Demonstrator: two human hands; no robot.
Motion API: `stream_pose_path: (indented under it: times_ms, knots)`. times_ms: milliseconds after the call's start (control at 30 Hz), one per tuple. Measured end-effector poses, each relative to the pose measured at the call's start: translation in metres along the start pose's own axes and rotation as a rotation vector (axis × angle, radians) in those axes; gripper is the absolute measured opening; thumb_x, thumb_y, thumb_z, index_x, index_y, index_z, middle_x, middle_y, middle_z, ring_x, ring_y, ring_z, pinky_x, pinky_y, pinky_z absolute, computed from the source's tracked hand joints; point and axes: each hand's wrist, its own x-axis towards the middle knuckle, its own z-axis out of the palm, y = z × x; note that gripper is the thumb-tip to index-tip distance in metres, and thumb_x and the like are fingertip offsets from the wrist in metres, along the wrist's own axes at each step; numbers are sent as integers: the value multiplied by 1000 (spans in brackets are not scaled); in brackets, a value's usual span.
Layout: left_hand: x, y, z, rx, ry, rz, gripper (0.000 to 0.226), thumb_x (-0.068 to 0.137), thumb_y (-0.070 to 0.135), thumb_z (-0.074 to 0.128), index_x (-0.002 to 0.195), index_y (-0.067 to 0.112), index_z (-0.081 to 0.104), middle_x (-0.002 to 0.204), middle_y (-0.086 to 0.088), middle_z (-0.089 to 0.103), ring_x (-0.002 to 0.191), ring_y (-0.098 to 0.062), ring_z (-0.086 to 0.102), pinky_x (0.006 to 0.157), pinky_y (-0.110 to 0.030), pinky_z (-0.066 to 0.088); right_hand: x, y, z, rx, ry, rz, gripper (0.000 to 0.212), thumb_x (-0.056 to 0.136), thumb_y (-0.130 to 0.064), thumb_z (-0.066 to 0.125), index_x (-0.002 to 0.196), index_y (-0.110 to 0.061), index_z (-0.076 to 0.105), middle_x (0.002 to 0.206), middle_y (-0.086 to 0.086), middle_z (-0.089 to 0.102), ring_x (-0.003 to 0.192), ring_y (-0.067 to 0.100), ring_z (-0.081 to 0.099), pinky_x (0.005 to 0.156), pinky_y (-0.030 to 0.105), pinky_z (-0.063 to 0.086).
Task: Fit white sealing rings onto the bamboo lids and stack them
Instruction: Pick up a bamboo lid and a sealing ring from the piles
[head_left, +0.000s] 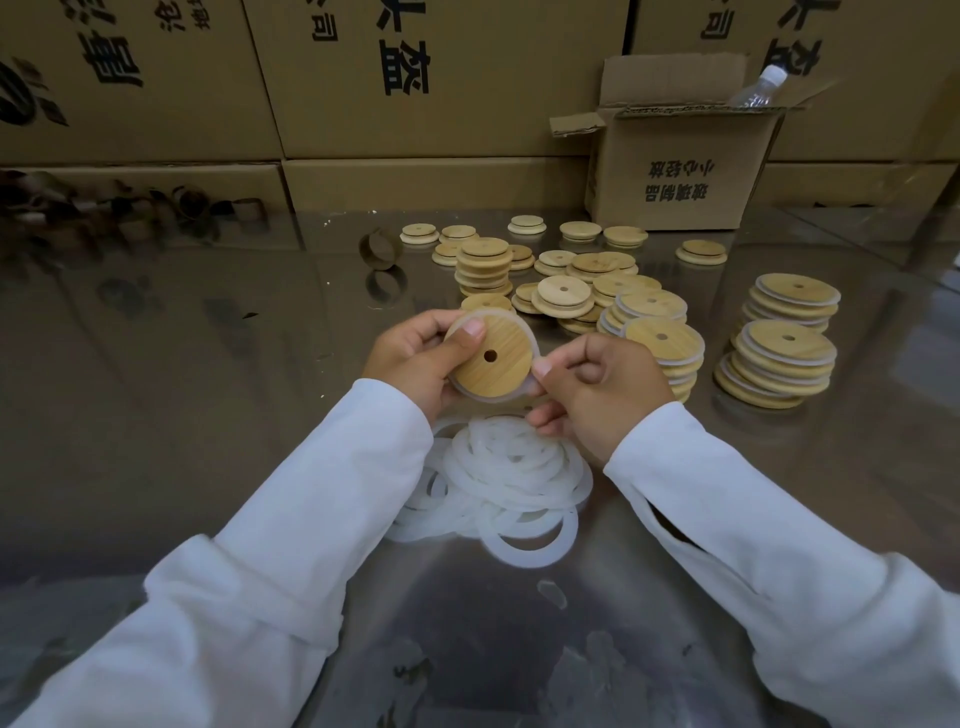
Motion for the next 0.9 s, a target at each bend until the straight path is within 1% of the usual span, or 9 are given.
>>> stream_pose_path:
  times_ms: [167,300,400,533,667,767,900]
  knots:
    - [0,-2,1,-13,16,-19,9,88,6,53,87,8,62,79,-7,63,71,-14,63,60,-22,55,0,-1,0,-6,-16,-17,15,88,-6,57,73,-9,57,60,1,62,42,6,58,46,19,51]
    - [1,-2,1,-32,32,-54,10,88,6,52,87,7,63,83,-10,63,77,-19,62,62,-23,57,-1,-1,2,-30,6,-42,14,88,-5,57,74,-8,56,58,0,61,40,5,56,45,18,50]
    - [2,-2,1,-40,53,-65,11,89,6,52,87,7,64,83,-10,64,76,-19,63,61,-23,57,-1,-2,3,-32,12,-50,15,87,-5,57,73,-9,56,57,-1,61,39,4,56,44,17,49]
    - [2,-2,1,-9,62,-63,11,89,8,53,91,7,64,87,-11,65,81,-21,64,68,-26,57,-1,-2,3,-35,23,-48,17,87,-6,57,72,-11,56,56,-2,61,40,4,56,45,17,49]
    - [1,-1,1,-21,36,-99,11,89,8,52,91,5,63,87,-12,64,82,-22,63,68,-28,57,-2,-1,2,-30,25,-59,17,88,-5,56,72,-11,56,55,-3,61,40,4,56,44,16,47]
    - [1,-1,1,-51,15,-126,13,90,6,50,91,3,62,85,-14,64,80,-22,63,68,-29,57,-2,0,0,-1,6,-52,16,87,-5,57,72,-11,57,53,-4,61,40,4,55,43,16,47]
    - [1,-1,1,-99,5,-154,15,90,5,48,94,-1,61,88,-17,64,84,-26,63,74,-34,55,0,0,-2,81,-31,7,13,87,-7,60,74,-10,60,50,-5,62,41,5,56,45,18,50]
